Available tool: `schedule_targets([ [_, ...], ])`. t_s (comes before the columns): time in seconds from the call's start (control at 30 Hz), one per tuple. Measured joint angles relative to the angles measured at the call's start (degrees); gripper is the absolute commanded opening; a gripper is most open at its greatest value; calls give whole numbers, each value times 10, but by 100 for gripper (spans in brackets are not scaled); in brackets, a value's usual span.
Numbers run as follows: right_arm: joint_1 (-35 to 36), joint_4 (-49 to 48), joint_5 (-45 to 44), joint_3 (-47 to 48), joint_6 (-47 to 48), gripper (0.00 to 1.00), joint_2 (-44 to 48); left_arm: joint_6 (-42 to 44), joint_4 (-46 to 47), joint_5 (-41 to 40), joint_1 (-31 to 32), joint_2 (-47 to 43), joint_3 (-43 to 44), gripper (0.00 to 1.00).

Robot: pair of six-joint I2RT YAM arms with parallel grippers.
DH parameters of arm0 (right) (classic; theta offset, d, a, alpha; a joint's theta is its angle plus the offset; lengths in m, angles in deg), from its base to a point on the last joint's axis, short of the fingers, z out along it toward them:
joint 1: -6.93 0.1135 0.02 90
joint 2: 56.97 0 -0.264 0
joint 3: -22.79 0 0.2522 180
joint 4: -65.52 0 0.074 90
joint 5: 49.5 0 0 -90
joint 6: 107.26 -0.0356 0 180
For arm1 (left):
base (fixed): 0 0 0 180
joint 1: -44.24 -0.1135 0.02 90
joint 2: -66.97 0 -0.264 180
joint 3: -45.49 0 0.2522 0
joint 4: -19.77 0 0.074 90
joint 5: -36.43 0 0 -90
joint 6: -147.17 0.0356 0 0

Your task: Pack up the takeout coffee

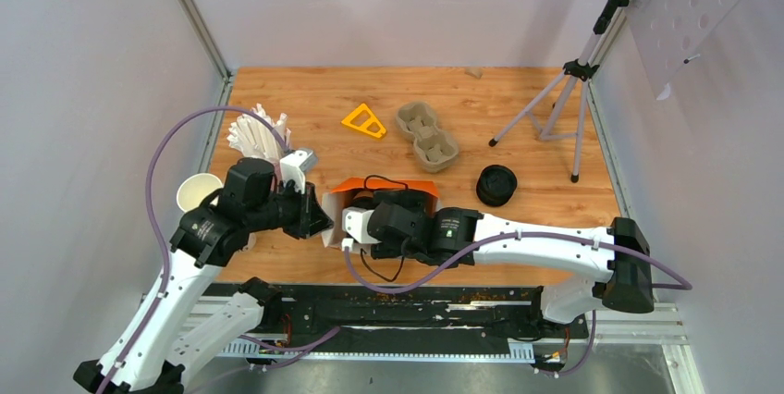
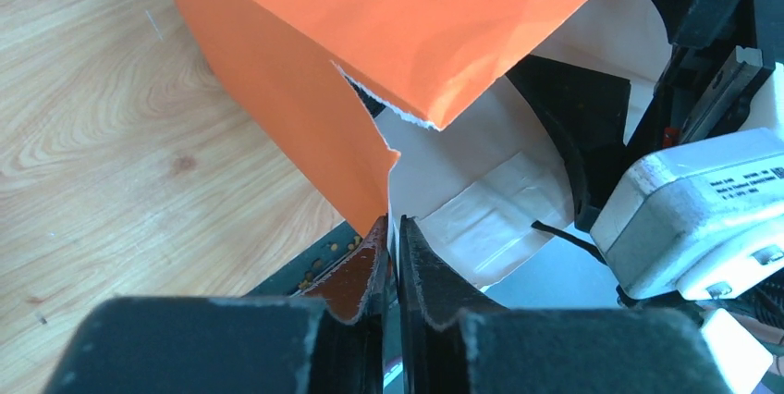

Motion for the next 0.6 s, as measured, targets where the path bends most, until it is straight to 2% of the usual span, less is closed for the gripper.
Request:
schedule_targets([
  [0.13,0,9,-1,0,0,68,0,12,2,-3,0,-7,-3,0],
  [0.43,0,23,-1,-2,7,68,20,35,19,8,0,-18,-17,0],
  [0.6,-2,9,9,-35,28,68,36,39,34,27,0,-22,-26,0],
])
